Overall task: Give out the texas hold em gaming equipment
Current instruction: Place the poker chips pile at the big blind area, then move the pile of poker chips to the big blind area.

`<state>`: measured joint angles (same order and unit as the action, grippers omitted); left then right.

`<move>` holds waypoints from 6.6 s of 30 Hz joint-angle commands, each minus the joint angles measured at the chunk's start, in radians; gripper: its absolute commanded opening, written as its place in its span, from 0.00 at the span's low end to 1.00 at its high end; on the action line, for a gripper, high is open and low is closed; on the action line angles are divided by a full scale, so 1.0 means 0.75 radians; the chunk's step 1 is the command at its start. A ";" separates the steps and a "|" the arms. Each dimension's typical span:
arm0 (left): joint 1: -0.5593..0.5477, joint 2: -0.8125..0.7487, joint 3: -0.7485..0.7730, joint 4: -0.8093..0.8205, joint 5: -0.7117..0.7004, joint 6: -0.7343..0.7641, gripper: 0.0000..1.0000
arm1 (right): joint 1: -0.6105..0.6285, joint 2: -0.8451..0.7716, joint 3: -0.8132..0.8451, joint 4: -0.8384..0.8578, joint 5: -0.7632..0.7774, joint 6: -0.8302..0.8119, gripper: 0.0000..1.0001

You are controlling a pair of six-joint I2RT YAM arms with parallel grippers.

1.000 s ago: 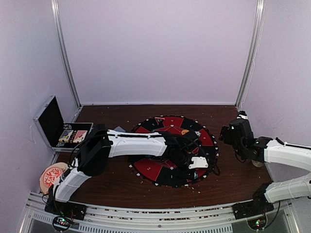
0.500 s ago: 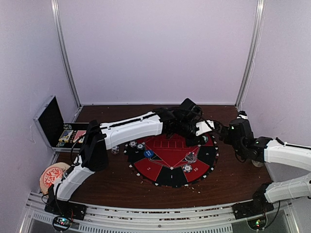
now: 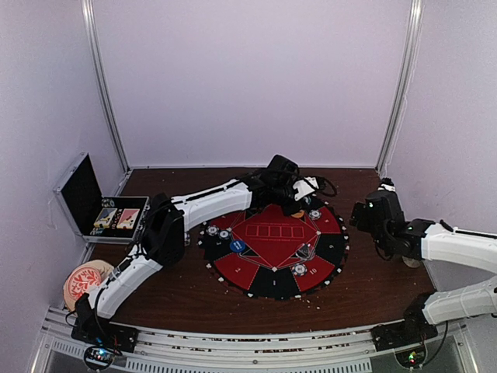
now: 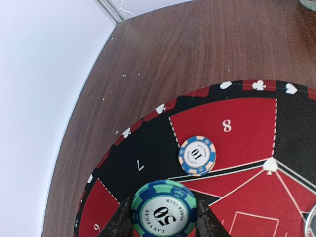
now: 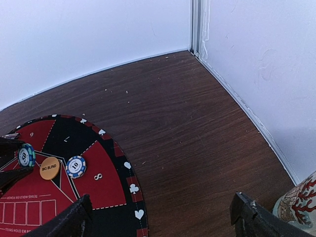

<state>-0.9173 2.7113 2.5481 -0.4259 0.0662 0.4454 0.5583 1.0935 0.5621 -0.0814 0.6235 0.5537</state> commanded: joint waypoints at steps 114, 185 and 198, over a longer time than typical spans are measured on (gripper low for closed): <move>0.563 -1.745 -2.101 0.294 0.207 -0.065 0.98 | 0.137 1.241 0.844 -0.228 -0.352 0.018 0.75; 0.567 -1.863 -2.201 0.402 0.147 -0.082 0.98 | 0.052 0.976 0.599 -0.195 -0.357 0.067 0.41; 0.567 -1.872 -2.204 0.403 0.147 -0.085 0.98 | -0.068 1.019 0.728 -0.201 -0.360 0.015 0.41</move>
<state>-0.4999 1.3357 0.9047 -0.1726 0.1780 0.3935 0.5255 1.8500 1.0431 -0.2283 0.3370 0.5819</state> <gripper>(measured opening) 0.978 0.409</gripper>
